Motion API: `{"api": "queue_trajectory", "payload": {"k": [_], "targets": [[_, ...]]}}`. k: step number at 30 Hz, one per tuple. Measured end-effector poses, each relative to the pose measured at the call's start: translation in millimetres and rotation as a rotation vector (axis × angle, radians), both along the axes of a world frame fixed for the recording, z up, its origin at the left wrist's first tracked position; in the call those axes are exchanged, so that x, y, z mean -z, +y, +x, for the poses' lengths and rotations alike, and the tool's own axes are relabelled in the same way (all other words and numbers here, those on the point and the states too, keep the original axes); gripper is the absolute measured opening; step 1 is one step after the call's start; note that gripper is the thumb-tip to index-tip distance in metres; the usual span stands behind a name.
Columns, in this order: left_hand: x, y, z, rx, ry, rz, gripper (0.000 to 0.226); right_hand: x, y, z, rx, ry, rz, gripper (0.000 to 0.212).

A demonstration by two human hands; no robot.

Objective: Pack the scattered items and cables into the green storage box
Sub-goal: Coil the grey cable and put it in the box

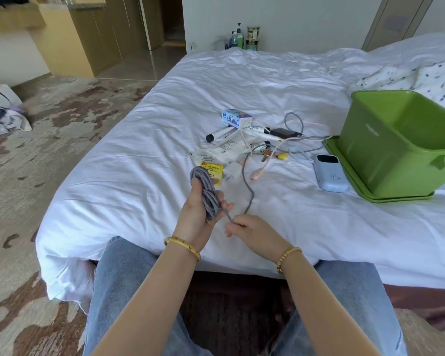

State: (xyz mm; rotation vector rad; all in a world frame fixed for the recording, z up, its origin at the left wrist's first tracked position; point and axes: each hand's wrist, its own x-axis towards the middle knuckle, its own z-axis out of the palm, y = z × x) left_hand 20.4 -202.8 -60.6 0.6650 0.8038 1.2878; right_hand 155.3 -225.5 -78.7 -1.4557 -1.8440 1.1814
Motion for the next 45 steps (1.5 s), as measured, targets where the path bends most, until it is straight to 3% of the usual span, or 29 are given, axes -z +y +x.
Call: {"api": "queue_trajectory", "payload": {"k": [3,7,11,16,19,22,26,29,32,37,41,45], "targets": [[-0.6,0.1,-1.0,-0.082,0.112,0.013,0.043,9.1,-0.6,1.7,0.061,-0.081,0.133,0.024],[3.5,0.1,-3.7,-0.184,0.223,0.019,0.03,11.0,-3.6,4.1,-0.015,-0.337,0.128,0.024],[7.1,0.1,-10.4,-0.236,0.303,-0.029,0.027,-5.8,-4.7,12.1,0.003,-0.283,0.135,0.027],[4.7,2.8,-11.6,-0.255,0.429,-0.022,0.027,-22.8,-0.5,22.8,0.105,-0.445,0.343,0.033],[0.5,6.2,-12.7,-0.217,0.578,0.009,0.017,-28.5,0.6,26.4,0.141,-0.325,0.356,0.043],[-4.8,3.7,-11.3,-0.024,0.614,0.011,0.017,-33.5,0.7,29.6,0.13,-0.097,0.306,0.047],[-4.5,-7.0,-7.5,0.304,0.863,0.18,0.027,-42.3,-0.3,31.4,0.146,0.166,0.199,0.031],[-3.1,-14.6,-2.2,0.557,0.873,0.348,0.024,-45.4,1.2,34.6,0.14,0.232,0.153,0.022],[-2.3,-14.1,2.1,0.663,0.916,0.391,0.017,-42.6,1.4,34.7,0.122,0.237,0.149,0.024],[0.6,-11.9,2.3,0.714,1.077,0.428,0.014,-35.0,0.3,27.5,0.167,0.188,0.199,0.028],[7.1,-12.0,1.2,0.601,1.146,0.365,0.018,-32.2,-0.1,16.7,0.145,0.15,0.248,0.027],[14.7,-11.7,-2.1,0.331,0.967,0.217,0.037,-31.5,0.9,25.6,0.133,0.217,0.228,0.035]]}}
